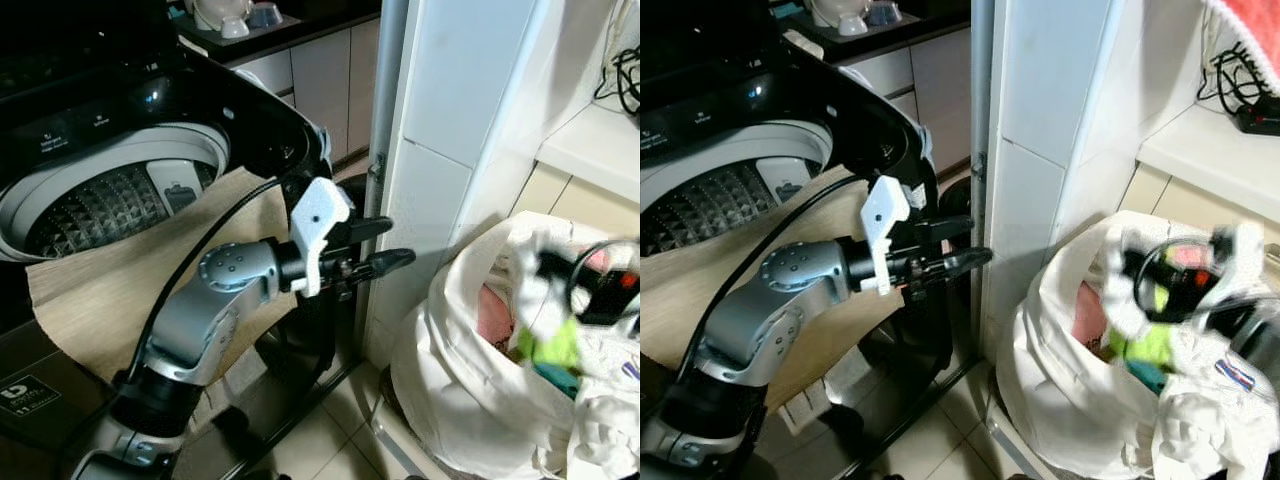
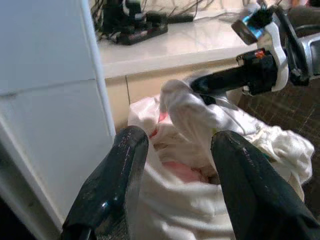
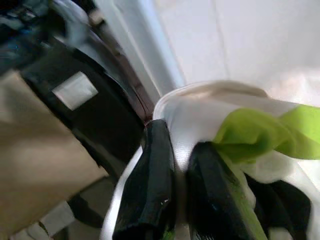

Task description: Clothes washing

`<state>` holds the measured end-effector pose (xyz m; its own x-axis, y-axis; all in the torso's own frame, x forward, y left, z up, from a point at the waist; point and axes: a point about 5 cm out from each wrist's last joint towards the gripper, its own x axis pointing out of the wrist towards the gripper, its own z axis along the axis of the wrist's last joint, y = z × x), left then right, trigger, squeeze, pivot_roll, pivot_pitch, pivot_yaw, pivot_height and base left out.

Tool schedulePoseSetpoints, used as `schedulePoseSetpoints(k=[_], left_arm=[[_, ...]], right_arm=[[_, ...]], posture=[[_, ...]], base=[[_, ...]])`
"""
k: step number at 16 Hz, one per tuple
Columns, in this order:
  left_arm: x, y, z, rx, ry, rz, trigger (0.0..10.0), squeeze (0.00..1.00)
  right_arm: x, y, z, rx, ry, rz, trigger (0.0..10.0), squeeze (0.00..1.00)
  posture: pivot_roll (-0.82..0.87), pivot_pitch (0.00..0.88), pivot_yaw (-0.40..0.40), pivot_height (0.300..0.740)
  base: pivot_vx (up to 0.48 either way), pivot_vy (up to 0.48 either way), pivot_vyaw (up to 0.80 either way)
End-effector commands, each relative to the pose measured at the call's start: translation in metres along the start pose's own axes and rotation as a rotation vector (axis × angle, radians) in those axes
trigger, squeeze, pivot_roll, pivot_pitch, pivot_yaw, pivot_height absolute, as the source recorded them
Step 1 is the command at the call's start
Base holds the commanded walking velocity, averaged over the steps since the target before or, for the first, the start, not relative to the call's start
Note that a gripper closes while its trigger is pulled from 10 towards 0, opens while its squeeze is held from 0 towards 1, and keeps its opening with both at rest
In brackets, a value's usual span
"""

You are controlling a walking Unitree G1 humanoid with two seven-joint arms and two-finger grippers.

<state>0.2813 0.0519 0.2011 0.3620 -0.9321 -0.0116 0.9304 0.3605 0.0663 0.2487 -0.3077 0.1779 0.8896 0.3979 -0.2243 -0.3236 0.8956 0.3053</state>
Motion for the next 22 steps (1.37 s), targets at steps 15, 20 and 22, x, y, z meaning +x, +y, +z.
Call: schedulePoseSetpoints(k=[15, 20, 22], left_arm=[[0.046, -0.015, 0.041, -0.171, -0.245, -0.036, 10.0, 1.0], [0.046, -0.016, 0.037, -0.207, -0.241, -0.058, 0.0, 0.0], [0.046, -0.015, 0.037, -0.208, -0.236, -0.056, 0.0, 0.0]], right_arm=[[0.025, 0.139, 0.099, -0.12, -0.274, 0.579, 0.0, 0.0], [0.027, 0.144, 0.096, -0.105, -0.27, 0.595, 0.0, 0.0], [0.028, 0.146, 0.095, -0.096, -0.271, 0.594, 0.0, 0.0]], posture=[[-0.13, 0.0, 0.066, 0.74], [-0.14, 0.0, 0.071, 0.74], [-0.13, 0.0, 0.071, 0.74]], base=[[0.0, 0.0, 0.0], [0.0, 0.0, 0.0], [0.0, 0.0, 0.0]])
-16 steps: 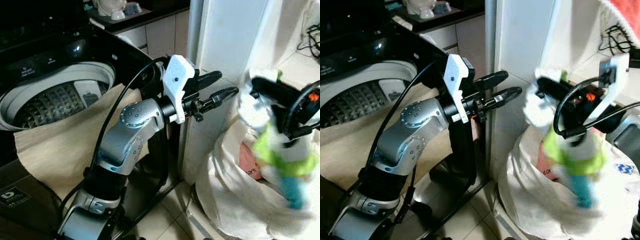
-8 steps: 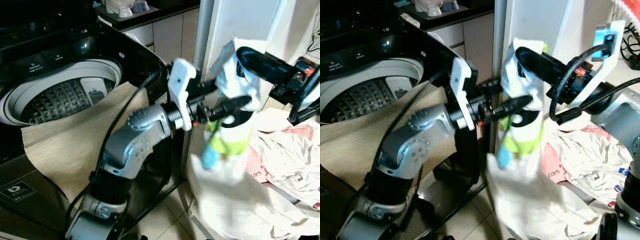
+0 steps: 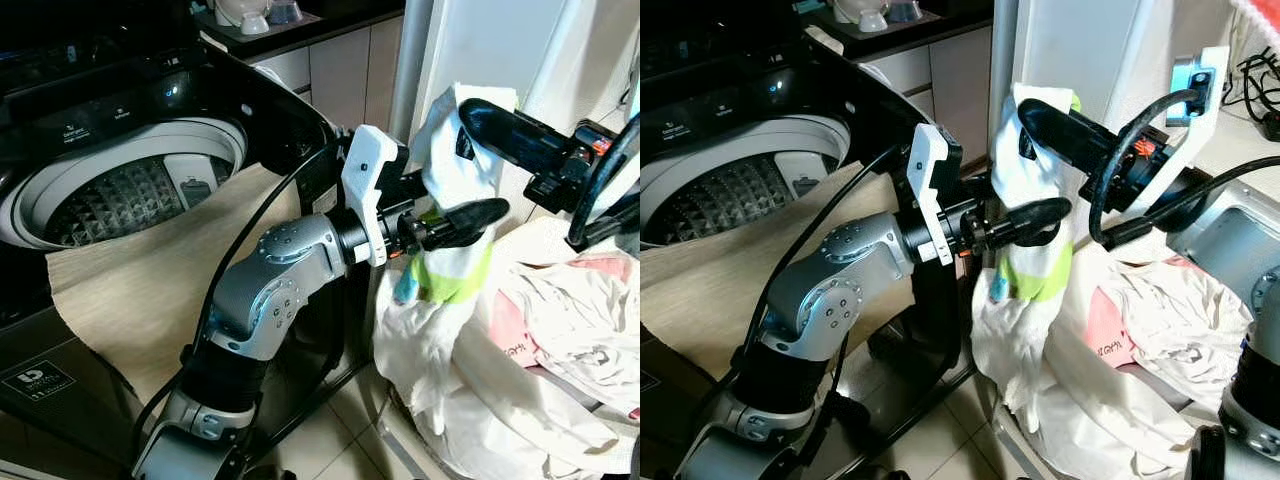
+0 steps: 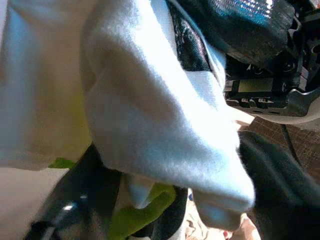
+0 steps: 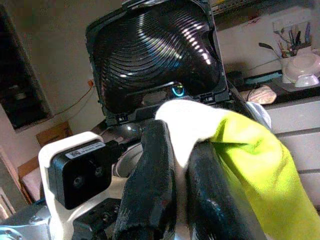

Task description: Clothes washing

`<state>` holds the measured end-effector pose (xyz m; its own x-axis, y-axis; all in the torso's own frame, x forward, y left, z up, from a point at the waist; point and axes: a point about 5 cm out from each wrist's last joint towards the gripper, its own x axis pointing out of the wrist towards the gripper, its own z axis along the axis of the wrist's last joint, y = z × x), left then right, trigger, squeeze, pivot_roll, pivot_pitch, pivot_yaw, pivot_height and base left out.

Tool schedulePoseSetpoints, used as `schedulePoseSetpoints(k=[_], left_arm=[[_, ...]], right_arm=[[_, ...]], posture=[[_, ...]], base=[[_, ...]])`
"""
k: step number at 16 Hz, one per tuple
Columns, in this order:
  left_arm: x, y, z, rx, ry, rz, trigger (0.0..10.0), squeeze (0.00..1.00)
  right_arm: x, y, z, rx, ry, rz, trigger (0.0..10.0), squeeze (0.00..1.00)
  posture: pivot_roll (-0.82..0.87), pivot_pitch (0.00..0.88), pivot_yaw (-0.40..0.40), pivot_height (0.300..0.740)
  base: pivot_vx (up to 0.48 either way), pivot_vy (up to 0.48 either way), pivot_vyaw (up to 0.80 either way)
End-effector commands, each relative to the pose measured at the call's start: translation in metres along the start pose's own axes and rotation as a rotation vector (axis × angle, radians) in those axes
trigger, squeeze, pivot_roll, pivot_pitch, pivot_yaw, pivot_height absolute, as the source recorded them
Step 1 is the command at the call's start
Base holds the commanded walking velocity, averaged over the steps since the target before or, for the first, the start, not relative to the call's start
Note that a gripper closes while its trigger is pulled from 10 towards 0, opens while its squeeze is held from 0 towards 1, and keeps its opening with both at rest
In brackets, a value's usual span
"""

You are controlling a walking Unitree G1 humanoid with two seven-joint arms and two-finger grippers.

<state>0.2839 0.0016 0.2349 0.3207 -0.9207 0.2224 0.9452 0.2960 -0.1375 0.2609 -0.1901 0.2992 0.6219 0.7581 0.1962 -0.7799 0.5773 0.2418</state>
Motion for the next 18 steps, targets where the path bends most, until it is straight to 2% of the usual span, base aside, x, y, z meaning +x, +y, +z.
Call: schedulePoseSetpoints(k=[1, 12, 18], left_arm=[[-0.0007, -0.0017, 0.0016, 0.004, -0.001, -0.014, 0.0, 0.0], [0.0033, -0.0022, -0.0014, -0.019, -0.023, 0.014, 0.0, 0.0], [0.0003, 0.0048, 0.0021, -0.02, -0.053, 0.06, 0.0, 0.0]], right_arm=[[0.0033, 0.0081, 0.0022, -0.016, -0.002, 0.034, 0.0, 0.0], [0.0127, 0.0106, 0.0034, -0.017, -0.006, 0.063, 0.0, 0.0], [0.0126, 0.0097, 0.0031, -0.021, -0.001, 0.055, 0.0, 0.0]], posture=[[-0.13, 0.0, 0.071, 0.74], [-0.13, 0.0, 0.07, 0.74], [-0.13, 0.0, 0.068, 0.74]], base=[[0.0, 0.0, 0.0], [0.0, 0.0, 0.0], [0.0, 0.0, 0.0]])
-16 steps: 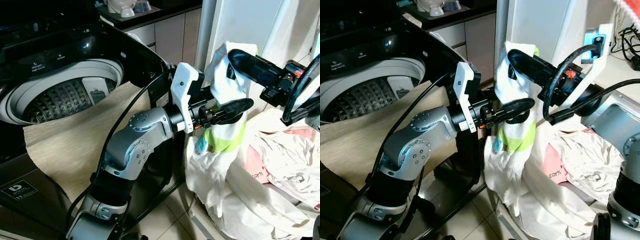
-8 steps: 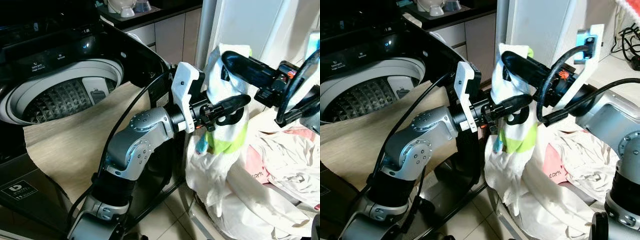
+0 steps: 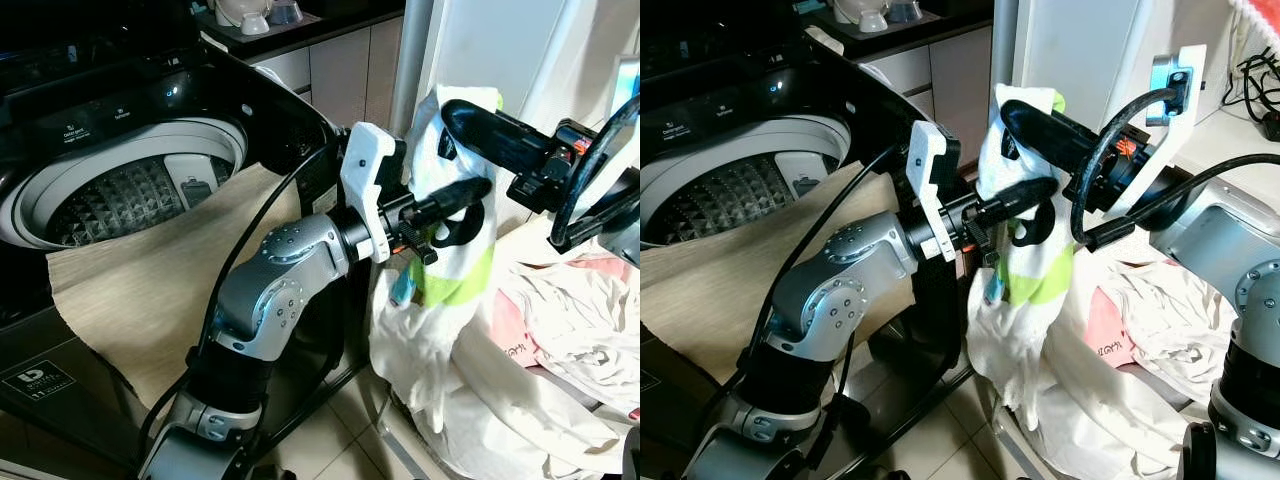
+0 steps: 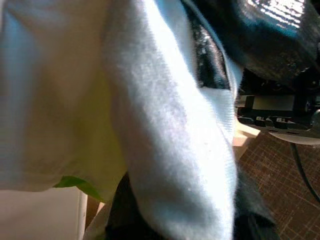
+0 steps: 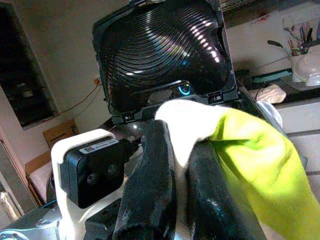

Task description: Clothes washing

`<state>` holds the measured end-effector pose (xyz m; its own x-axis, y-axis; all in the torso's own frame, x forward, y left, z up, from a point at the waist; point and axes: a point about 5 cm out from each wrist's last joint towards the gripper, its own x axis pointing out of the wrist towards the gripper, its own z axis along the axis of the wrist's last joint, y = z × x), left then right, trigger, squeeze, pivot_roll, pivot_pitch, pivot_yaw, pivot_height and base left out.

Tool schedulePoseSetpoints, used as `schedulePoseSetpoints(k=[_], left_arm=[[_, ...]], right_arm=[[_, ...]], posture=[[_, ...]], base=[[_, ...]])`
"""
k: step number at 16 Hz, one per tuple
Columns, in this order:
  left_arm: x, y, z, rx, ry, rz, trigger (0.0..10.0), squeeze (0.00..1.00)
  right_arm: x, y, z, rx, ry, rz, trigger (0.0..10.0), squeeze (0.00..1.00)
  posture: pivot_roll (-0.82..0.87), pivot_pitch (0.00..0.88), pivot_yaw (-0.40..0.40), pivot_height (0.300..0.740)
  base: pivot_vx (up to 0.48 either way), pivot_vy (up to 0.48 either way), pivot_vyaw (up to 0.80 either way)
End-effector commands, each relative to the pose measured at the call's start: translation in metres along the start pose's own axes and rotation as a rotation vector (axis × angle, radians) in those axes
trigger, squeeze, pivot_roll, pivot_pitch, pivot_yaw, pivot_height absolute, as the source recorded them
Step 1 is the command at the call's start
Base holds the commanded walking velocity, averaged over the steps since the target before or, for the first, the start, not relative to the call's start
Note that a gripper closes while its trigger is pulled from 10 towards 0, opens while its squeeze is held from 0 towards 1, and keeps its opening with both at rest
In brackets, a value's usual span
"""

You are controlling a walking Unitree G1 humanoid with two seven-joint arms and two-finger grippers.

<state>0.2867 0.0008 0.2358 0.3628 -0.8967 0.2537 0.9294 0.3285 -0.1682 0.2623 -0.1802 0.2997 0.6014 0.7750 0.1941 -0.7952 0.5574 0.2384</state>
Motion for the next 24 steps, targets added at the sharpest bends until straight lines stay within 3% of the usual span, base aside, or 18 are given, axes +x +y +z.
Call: schedulePoseSetpoints(k=[1, 7, 8, 10, 14, 15, 16, 17, 18, 19, 20, 21, 22, 23, 24], left_arm=[[-0.002, 0.003, 0.001, 0.006, -0.013, 0.016, 0.0, 0.0], [-0.008, 0.013, 0.002, 0.009, -0.024, 0.092, 0.0, 0.0], [-0.009, 0.016, 0.002, 0.01, -0.026, 0.106, 0.0, 0.0], [-0.012, 0.021, 0.005, 0.016, -0.03, 0.133, 0.0, 0.0], [-0.024, 0.046, 0.025, 0.087, -0.074, 0.252, 0.0, 0.0], [-0.03, 0.057, 0.037, 0.151, -0.078, 0.294, 0.0, 0.0], [-0.033, 0.062, 0.044, 0.186, -0.083, 0.31, 0.0, 0.0], [-0.042, 0.077, 0.073, 0.309, -0.109, 0.385, 0.0, 0.0], [-0.049, 0.089, 0.097, 0.435, -0.119, 0.467, 0.0, 0.0], [-0.068, 0.108, 0.153, 0.765, -0.099, 0.679, 0.0, 0.0], [-0.078, 0.113, 0.179, 0.933, -0.077, 0.781, 0.0, 0.0], [-0.097, 0.121, 0.217, 1.163, -0.01, 0.943, 0.0, 0.0], [-0.102, 0.123, 0.223, 1.188, 0.012, 0.969, 0.0, 0.0], [-0.111, 0.135, 0.222, 1.238, 0.154, 1.032, 0.0, 0.0], [-0.116, 0.141, 0.22, 1.254, 0.208, 1.063, 0.0, 0.0]], right_arm=[[0.004, 0.004, 0.005, -0.025, -0.007, 0.026, 0.0, 0.0], [0.003, 0.001, 0.006, -0.026, -0.024, -0.009, 0.0, 0.0], [0.003, 0.001, 0.006, -0.022, -0.032, -0.01, 10.0, 1.0], [0.003, 0.002, 0.007, 0.009, -0.049, 0.022, 10.0, 1.0], [0.001, 0.003, 0.011, -0.006, -0.055, 0.003, 10.0, 1.0], [0.0, 0.004, 0.01, -0.031, -0.048, -0.013, 10.0, 0.82], [0.0, 0.005, 0.009, -0.041, -0.04, -0.016, 10.0, 0.47], [-0.001, 0.01, 0.005, -0.062, -0.013, -0.007, 10.0, 0.0], [0.0, 0.013, 0.002, -0.079, 0.008, -0.002, 10.0, 0.0], [0.004, 0.018, -0.003, -0.099, 0.035, 0.007, 10.0, 0.0], [0.006, 0.02, -0.006, -0.106, 0.043, 0.007, 10.0, 0.0], [0.016, 0.022, -0.009, -0.122, 0.049, -0.016, 10.0, 0.0], [0.018, 0.022, -0.01, -0.125, 0.049, -0.023, 10.0, 0.0], [0.023, 0.024, -0.013, -0.125, 0.047, -0.024, 10.0, 0.0], [0.026, 0.026, -0.014, -0.122, 0.047, -0.017, 10.0, 0.0]], posture=[[-0.13, 0.0, 0.07, 0.74], [-0.12, 0.0, 0.065, 0.74], [-0.12, 0.0, 0.065, 0.74], [-0.12, 0.0, 0.065, 0.74], [-0.12, 0.0, 0.07, 0.74], [-0.12, 0.0, 0.075, 0.74], [-0.12, 0.0, 0.08, 0.74], [-0.12, 0.0, 0.082, 0.74], [-0.12, 0.0, 0.084, 0.74], [-0.12, 0.0, 0.09, 0.74], [-0.12, 0.0, 0.09, 0.74], [-0.11, 0.0, 0.093, 0.74], [-0.11, 0.0, 0.093, 0.74], [-0.11, 0.0, 0.102, 0.74], [-0.11, 0.0, 0.102, 0.74]], base=[[0.0, 0.0, 0.0], [0.0, 0.0, 0.0], [0.0, 0.0, 0.0], [0.0, 0.0, 0.0], [0.0, 0.0, 0.0], [0.0, 0.0, 0.0], [0.0, 0.0, 0.0], [0.0, 0.0, 0.0], [0.0, 0.0, 0.0], [0.0, 0.0, 0.0], [0.0, 0.0, 0.0], [0.0, 0.0, 0.0], [0.0, 0.0, 0.0], [0.0, 0.0, 0.0], [0.0, 0.0, 0.0]])
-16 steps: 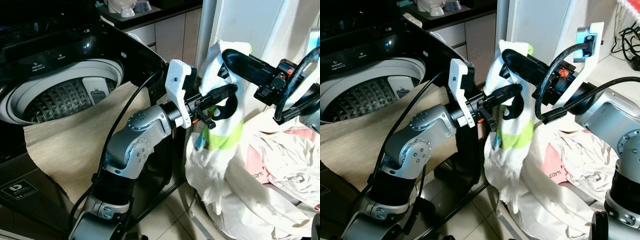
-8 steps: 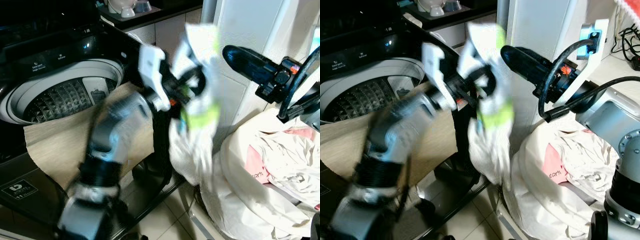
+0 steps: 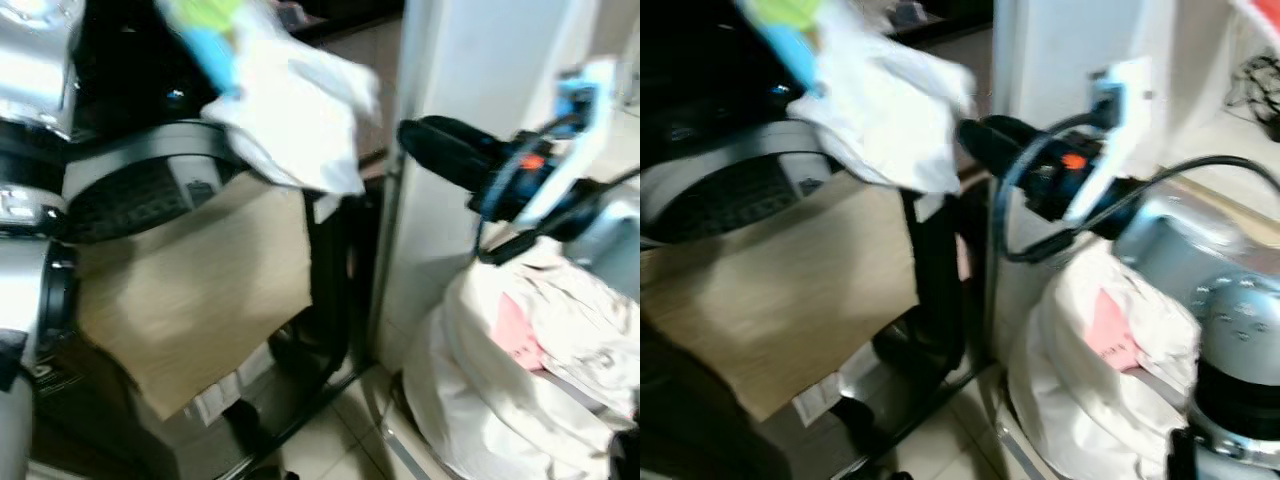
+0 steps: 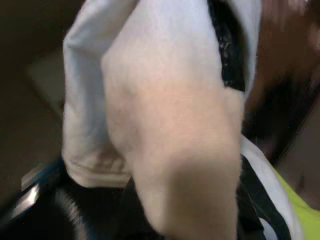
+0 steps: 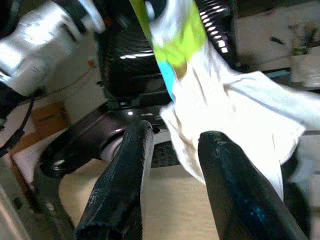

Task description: Clothes washing

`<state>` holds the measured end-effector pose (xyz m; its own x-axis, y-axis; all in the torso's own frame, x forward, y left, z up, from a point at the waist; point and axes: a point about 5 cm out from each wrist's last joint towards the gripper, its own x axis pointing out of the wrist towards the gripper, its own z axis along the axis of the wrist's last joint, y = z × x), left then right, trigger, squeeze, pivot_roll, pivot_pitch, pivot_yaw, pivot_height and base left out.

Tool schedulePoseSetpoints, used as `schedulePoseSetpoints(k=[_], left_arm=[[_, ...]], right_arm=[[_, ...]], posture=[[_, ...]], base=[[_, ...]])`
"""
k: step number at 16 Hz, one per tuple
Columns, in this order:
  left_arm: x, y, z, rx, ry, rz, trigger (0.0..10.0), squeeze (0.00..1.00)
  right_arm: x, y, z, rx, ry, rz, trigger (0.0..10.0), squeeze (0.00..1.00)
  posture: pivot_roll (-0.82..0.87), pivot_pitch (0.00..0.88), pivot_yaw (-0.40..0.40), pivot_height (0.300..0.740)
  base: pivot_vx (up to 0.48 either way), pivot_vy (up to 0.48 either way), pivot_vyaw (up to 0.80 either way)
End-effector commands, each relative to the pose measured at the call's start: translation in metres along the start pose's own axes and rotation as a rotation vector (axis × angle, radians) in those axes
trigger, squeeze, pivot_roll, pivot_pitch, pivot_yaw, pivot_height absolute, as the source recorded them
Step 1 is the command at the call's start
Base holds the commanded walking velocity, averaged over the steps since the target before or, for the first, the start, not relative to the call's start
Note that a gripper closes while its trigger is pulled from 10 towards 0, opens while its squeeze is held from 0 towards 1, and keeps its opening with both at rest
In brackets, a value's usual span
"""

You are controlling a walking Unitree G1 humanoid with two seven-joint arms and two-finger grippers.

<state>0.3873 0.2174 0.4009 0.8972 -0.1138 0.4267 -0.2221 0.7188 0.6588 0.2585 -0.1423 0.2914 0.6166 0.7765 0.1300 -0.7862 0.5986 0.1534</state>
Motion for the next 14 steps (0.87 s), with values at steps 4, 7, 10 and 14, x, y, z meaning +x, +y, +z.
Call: schedulePoseSetpoints(k=[4, 7, 10, 14], left_arm=[[-0.013, -0.016, -0.071, 0.06, 0.384, -0.071, 10.0, 0.0], [-0.023, -0.02, -0.091, -0.016, 0.501, -0.152, 10.0, 1.0], [-0.026, -0.02, -0.096, -0.068, 0.548, -0.207, 10.0, 1.0], [-0.026, -0.011, -0.096, -0.093, 0.552, -0.195, 10.0, 1.0]], right_arm=[[0.006, 0.012, -0.015, -0.04, 0.07, 0.015, 10.0, 0.0], [0.005, 0.014, -0.031, -0.073, 0.176, 0.006, 10.0, 0.0], [0.005, 0.014, -0.037, -0.081, 0.211, 0.016, 10.0, 0.0], [0.005, 0.012, -0.038, -0.09, 0.221, 0.018, 10.0, 0.0]], posture=[[-0.12, 0.0, 0.114, 0.74], [-0.12, 0.0, 0.114, 0.74], [-0.11, 0.0, 0.106, 0.74], [-0.1, 0.0, 0.099, 0.74]], base=[[0.0, 0.0, 0.0], [0.0, 0.0, 0.0], [0.0, 0.0, 0.0], [0.0, 0.0, 0.0]])
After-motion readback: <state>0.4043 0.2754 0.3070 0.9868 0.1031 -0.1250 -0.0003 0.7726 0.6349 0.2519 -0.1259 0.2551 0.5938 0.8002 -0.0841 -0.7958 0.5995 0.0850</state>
